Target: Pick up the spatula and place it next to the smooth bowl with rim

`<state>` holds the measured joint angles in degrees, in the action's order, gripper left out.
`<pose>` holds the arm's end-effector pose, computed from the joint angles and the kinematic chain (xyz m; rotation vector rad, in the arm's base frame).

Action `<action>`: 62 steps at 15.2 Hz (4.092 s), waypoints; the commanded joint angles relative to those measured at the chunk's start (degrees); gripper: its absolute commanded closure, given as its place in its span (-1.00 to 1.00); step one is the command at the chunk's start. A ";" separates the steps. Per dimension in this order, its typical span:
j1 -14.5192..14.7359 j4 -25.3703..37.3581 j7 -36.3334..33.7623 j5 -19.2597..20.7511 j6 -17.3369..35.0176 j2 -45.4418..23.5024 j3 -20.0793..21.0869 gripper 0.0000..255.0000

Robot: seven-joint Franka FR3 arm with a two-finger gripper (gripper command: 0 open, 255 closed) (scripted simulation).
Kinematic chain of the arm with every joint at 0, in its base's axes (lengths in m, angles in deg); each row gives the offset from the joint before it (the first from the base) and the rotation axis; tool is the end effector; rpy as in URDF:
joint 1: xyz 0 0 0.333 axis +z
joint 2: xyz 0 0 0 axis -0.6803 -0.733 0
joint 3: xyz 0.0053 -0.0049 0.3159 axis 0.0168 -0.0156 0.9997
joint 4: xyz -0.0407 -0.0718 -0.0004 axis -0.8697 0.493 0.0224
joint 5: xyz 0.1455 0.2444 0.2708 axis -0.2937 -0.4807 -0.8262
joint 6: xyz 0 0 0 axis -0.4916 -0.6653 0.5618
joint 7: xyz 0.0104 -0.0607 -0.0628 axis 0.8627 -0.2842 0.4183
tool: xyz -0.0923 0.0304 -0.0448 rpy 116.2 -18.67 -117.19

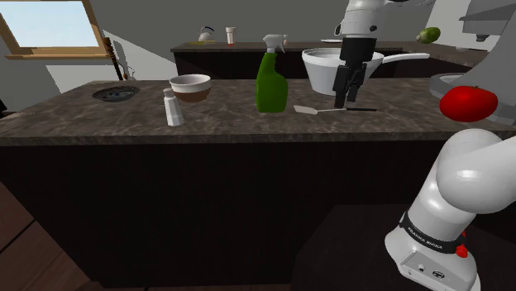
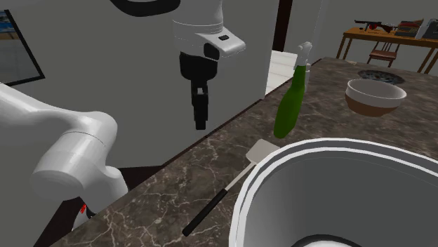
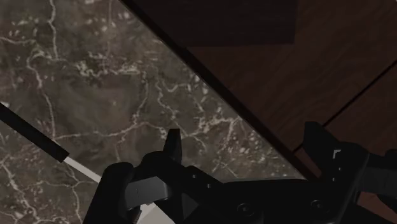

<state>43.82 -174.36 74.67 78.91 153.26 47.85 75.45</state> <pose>0.2987 0.0056 0.5605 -3.0430 -0.0582 0.0628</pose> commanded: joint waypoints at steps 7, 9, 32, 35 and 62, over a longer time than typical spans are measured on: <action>2.96 1.81 23.65 10.12 2.92 -5.29 -9.03 -1.00; 4.11 3.21 31.34 12.95 4.50 -7.93 -11.83 -1.00; 6.47 1.50 46.57 18.32 14.17 -14.48 -18.17 1.00; 6.47 1.50 46.57 18.32 14.18 -14.48 -18.17 1.00; 7.38 19.92 48.01 16.33 -3.15 -15.59 -15.95 1.00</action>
<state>51.17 -155.22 122.61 95.31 150.76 32.43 59.45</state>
